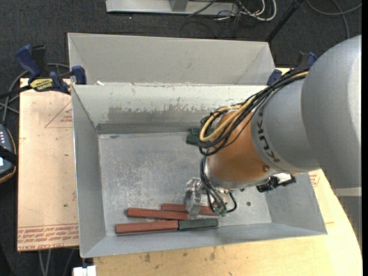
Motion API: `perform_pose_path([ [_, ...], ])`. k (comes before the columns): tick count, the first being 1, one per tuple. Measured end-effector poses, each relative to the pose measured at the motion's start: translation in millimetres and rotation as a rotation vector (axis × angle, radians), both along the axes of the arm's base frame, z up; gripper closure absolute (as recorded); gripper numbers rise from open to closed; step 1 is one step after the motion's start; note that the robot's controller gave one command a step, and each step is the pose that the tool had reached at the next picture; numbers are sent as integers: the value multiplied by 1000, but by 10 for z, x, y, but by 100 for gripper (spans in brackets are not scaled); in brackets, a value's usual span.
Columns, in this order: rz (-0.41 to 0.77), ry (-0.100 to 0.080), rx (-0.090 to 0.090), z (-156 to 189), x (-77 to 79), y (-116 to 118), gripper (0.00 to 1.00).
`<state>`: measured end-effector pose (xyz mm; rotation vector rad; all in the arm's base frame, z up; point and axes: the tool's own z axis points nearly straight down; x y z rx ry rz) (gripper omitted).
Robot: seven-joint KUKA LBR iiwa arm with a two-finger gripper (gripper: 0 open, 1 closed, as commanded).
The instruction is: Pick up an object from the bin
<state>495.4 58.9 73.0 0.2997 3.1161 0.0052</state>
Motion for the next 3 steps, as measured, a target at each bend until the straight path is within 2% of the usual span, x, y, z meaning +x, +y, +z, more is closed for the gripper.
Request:
perform_pose_path([
  [1,450,-2,-5,-3,-40,288,100],
  [2,550,1,-5,901,-62,285,100],
  [3,550,8,-4,860,-77,283,0],
])
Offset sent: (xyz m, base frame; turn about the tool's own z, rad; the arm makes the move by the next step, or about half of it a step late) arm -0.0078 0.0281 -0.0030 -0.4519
